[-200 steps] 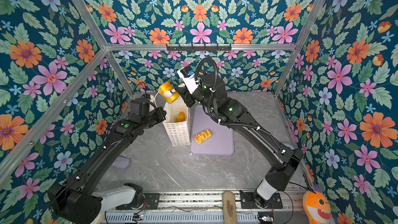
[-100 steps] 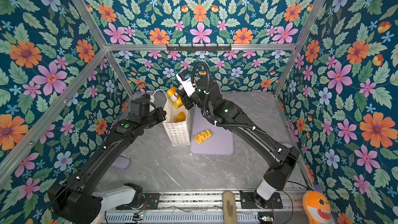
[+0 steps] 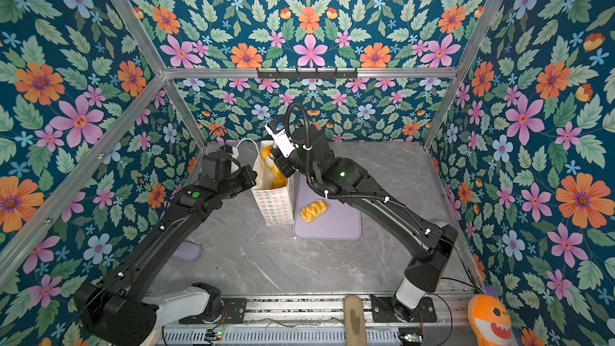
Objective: Pack bread into a paper bag
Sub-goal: Place the bread in the paper bag.
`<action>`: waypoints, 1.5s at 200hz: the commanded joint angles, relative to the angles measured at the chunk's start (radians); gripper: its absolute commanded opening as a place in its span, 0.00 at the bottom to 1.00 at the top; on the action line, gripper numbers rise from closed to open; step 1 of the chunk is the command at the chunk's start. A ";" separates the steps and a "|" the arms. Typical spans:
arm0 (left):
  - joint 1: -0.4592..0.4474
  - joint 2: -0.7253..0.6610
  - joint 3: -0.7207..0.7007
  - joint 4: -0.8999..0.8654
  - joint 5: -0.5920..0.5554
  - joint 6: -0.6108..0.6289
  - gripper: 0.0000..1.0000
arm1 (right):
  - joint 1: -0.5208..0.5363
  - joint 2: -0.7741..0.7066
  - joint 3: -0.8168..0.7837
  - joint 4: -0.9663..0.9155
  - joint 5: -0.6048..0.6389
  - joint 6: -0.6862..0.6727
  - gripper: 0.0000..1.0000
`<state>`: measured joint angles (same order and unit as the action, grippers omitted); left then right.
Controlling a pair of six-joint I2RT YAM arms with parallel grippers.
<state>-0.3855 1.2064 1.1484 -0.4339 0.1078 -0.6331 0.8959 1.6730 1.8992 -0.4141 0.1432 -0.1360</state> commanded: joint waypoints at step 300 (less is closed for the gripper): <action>0.000 0.004 0.032 -0.084 -0.015 0.006 0.06 | 0.009 0.290 0.141 -0.096 -0.012 0.069 0.40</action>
<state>-0.3855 1.2156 1.1839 -0.4988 0.0910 -0.6289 0.9039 1.9629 2.0346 -0.5266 0.1375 -0.0822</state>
